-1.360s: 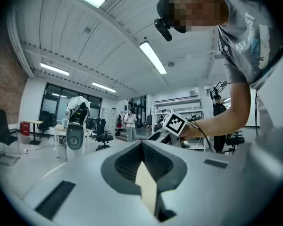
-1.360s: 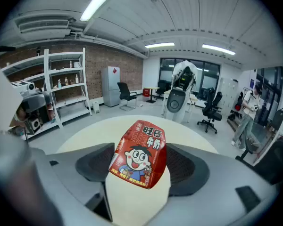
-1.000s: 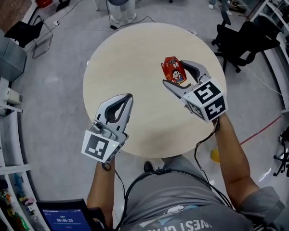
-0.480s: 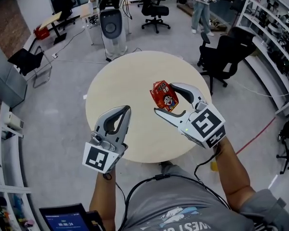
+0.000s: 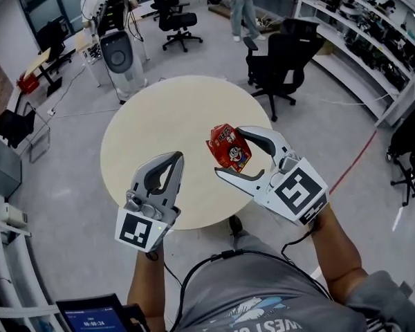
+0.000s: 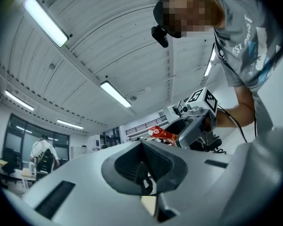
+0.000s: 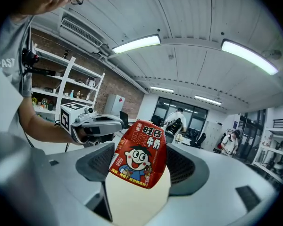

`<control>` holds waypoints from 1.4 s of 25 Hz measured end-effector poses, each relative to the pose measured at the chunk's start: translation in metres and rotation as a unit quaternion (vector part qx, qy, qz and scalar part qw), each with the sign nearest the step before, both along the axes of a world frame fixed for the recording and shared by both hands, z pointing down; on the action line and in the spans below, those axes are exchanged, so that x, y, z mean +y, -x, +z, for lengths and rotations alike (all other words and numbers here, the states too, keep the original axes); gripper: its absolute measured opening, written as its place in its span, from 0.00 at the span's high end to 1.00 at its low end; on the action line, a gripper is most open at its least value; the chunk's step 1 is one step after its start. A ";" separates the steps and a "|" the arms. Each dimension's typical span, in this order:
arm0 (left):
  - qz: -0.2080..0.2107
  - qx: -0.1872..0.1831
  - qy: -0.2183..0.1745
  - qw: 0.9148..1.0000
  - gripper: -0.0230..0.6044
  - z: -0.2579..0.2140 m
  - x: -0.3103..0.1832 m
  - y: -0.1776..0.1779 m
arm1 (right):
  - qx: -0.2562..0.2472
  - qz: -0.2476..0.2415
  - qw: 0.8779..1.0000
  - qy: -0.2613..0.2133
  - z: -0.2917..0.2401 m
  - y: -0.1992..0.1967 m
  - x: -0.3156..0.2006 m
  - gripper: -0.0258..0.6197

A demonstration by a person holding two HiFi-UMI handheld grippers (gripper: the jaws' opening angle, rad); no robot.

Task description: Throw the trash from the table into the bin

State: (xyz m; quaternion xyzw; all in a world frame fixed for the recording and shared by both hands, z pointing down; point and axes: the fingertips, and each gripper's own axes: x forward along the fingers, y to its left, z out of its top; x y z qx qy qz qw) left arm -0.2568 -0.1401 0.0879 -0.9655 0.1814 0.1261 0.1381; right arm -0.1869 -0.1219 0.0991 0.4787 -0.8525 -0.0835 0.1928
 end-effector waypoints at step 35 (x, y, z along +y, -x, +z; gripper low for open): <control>0.414 -0.202 0.098 0.882 0.89 0.273 0.272 -0.626 | -0.187 0.401 0.882 0.162 0.297 -0.565 0.305 0.41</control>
